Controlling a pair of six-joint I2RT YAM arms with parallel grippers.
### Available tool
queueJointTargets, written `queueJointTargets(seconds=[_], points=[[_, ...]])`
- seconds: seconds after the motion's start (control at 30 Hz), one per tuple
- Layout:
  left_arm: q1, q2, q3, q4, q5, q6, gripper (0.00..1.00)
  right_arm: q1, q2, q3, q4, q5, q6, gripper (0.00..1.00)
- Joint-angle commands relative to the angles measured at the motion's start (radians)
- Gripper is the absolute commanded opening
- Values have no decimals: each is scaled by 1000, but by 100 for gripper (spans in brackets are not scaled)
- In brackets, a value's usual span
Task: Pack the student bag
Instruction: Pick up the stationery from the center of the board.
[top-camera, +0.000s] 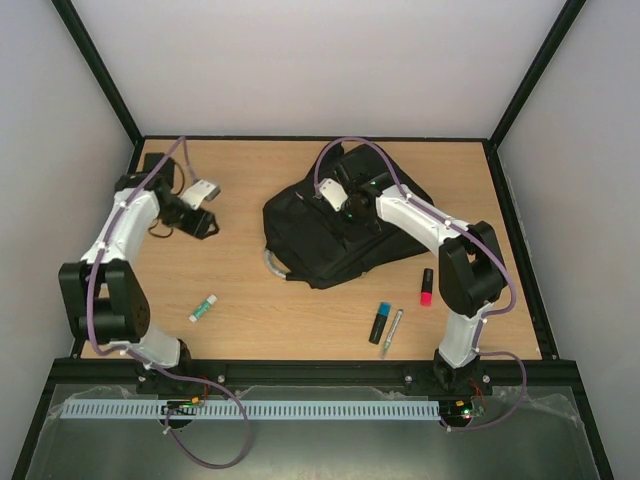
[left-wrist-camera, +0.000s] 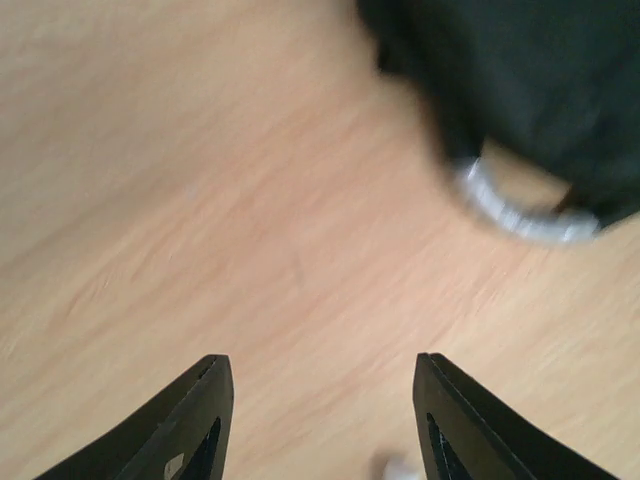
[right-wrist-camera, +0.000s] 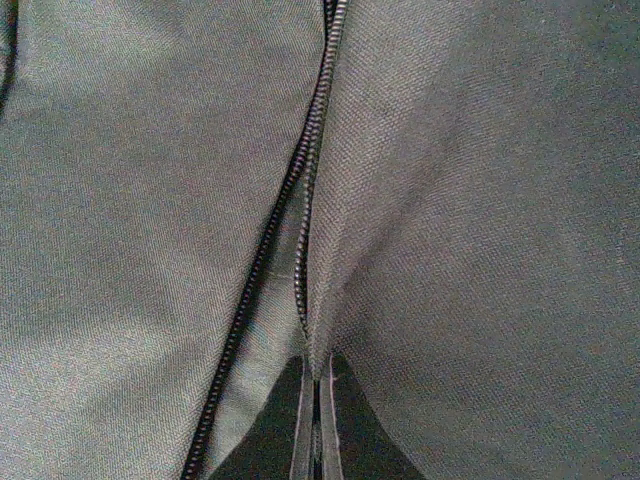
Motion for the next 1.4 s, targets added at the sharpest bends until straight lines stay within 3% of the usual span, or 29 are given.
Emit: queueJointTargets(seconds=[0.0,0.2,0.3,1.0,1.37], points=[[85,-113,-91,-205,-119,282,52,14,26,-28,-64,-86,9,2],[133,-300,-254,-327,-228,529,53,14,9,-44,-67,-80,3,2],[133,-367,-350,-327,-276,545,53,13,5,-54,-66,-84,5,2],[80,-432,-566,-131,-378,98,47,14,0,-68,-56,-73,1,2],[-19,-415,-644,-36,-419,51,43,14,17,-56,-61,-77,2,2]])
